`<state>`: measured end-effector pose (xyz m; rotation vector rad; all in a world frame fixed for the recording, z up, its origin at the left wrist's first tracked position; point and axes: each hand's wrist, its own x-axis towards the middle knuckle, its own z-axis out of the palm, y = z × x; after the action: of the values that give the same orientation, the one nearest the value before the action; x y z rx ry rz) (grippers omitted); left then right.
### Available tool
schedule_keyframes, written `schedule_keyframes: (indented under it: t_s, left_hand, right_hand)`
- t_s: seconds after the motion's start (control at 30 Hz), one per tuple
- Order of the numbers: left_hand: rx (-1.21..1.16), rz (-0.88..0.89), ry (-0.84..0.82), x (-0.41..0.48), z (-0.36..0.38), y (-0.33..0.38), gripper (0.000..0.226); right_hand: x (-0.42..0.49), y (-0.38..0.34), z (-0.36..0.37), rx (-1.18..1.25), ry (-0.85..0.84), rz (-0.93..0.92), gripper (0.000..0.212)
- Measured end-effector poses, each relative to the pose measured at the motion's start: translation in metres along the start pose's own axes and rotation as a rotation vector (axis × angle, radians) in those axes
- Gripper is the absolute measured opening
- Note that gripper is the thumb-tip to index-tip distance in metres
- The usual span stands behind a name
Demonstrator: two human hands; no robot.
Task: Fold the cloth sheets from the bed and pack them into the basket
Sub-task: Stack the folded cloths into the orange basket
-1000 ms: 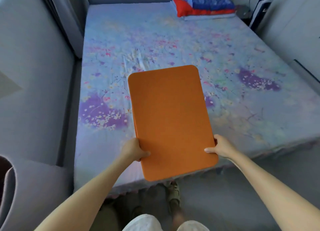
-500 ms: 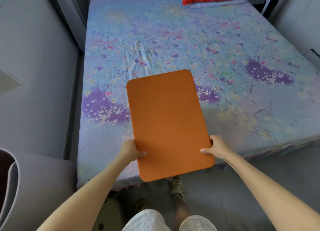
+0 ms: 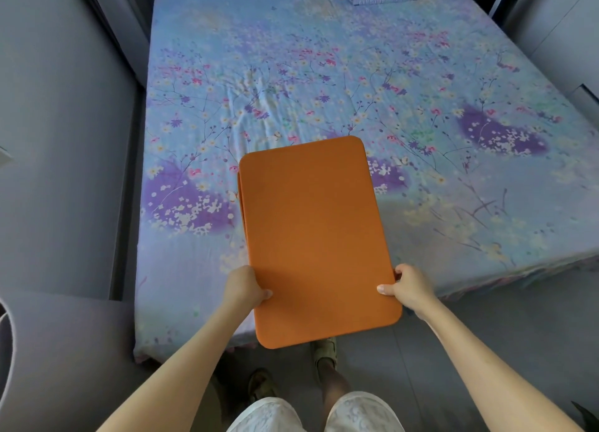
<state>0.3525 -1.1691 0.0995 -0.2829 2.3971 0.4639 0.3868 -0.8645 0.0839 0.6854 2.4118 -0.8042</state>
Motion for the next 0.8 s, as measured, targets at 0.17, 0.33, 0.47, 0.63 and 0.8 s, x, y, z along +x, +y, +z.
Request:
schedule_keyframes:
  t_s: [0.17, 0.33, 0.47, 0.63, 0.8]
  left_hand:
    - [-0.071, -0.041, 0.040, 0.001, 0.002, -0.007, 0.034]
    - [-0.149, -0.025, 0.068, -0.002, 0.004, -0.020, 0.033]
    - [-0.334, -0.051, 0.056, -0.006, 0.003, -0.030, 0.025]
    - [-0.338, -0.075, 0.039, -0.002, 0.000, -0.027, 0.026]
    - [-0.310, -0.048, 0.084, -0.004, 0.008, -0.027, 0.029]
  right_hand:
    - [0.000, 0.004, 0.002, 0.096, 0.026, 0.004, 0.047]
    - [-0.002, 0.008, 0.010, 0.180, 0.068, 0.012, 0.042]
    - [-0.001, 0.004, 0.006, 0.198, 0.036, -0.006, 0.033]
    - [0.006, 0.002, 0.004, 0.109, 0.018, -0.005, 0.048]
    - [0.000, 0.011, 0.008, 0.175, 0.072, -0.060, 0.037]
